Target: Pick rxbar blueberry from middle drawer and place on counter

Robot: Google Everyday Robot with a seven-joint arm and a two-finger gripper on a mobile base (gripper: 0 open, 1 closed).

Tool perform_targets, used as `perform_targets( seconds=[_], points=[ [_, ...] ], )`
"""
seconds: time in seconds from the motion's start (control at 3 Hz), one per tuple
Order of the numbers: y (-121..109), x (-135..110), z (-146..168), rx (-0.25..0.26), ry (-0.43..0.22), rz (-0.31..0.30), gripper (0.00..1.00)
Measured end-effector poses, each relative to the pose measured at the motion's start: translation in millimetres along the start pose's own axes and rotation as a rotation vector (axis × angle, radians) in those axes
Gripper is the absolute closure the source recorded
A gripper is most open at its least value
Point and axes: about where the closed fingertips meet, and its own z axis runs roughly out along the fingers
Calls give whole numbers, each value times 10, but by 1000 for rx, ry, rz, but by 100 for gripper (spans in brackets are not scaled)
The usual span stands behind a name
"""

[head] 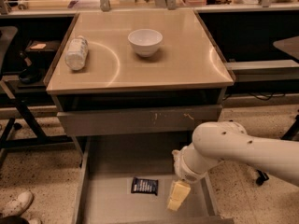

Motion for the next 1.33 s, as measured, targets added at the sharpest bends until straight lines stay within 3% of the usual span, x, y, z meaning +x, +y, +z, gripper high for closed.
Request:
perform_targets(
  seconds=[0.33, 1.0, 1.33],
  points=[
    [-85, -95, 502, -3, -20, -40, 0],
    [-166, -93, 683, -7, -52, -32, 0],
    [-486, -27, 1485, -24, -136, 50, 0]
  ],
)
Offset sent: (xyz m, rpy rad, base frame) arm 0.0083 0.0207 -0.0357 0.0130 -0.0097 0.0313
